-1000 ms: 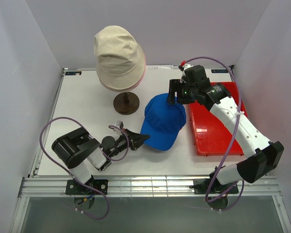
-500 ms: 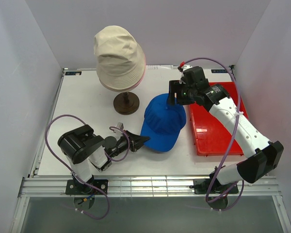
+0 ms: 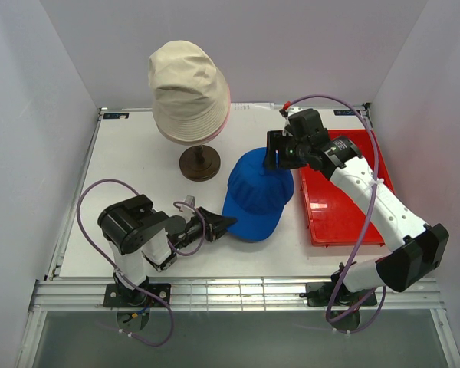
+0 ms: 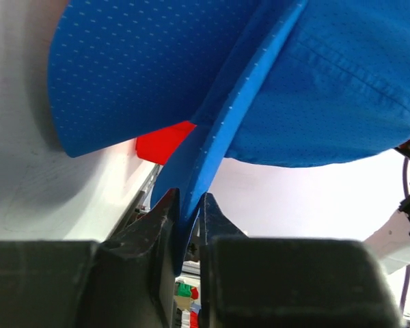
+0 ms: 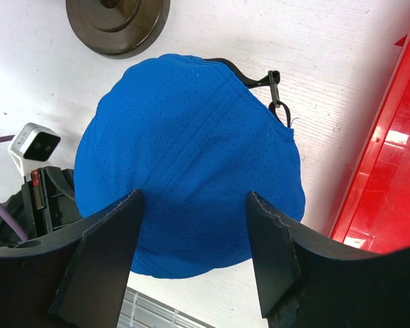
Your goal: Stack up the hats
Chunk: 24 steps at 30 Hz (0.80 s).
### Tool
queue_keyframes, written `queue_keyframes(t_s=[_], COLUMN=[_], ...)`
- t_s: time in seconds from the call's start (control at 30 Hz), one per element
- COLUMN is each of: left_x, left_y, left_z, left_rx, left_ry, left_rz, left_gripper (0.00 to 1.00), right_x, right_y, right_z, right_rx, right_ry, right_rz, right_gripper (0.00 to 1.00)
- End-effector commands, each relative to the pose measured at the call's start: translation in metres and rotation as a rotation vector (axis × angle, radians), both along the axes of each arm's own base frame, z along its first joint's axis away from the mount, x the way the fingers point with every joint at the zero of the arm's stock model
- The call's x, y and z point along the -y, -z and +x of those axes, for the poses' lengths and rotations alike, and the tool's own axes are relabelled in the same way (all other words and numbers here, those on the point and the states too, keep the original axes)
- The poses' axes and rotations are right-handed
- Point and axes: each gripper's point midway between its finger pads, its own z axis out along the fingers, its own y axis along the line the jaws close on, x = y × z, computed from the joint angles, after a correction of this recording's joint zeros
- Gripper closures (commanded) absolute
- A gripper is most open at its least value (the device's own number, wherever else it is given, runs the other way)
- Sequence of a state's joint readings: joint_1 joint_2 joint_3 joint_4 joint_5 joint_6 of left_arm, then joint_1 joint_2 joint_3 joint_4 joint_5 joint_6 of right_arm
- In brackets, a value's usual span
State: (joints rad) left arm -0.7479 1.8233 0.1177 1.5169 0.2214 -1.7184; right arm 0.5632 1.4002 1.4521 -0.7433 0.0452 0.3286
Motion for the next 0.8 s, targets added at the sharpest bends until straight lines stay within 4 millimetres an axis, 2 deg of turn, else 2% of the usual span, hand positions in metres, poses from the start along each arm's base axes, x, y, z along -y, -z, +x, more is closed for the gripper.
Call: queue_keyframes(t_s=[0.0, 0.07, 0.2, 0.77], left_x=[-0.015, -0.016, -0.017, -0.021], left_y=[-0.003, -0.001, 0.0, 0.009], left_z=[-0.01, -0.011, -0.01, -0.007], left_rx=[0.069, 0.068, 0.073, 0.053], left_ry=[-0.015, -0.018, -0.023, -0.038], left_rz=[-0.01, -0.003, 0.003, 0.028], left_gripper=[0.73, 0.64, 0.57, 0.48], right_x=[0.002, 0.002, 0.002, 0.001], right_y=[-0.001, -0.001, -0.002, -0.007], right_z=[-0.003, -0.004, -0.004, -0.006], right_rx=[0.024, 0.026, 0.029, 0.041], right_ry=[-0.016, -0.016, -0.02, -0.029], right_rz=[-0.009, -0.01, -0.006, 0.004], right_gripper=[0.33, 0.33, 0.33, 0.33])
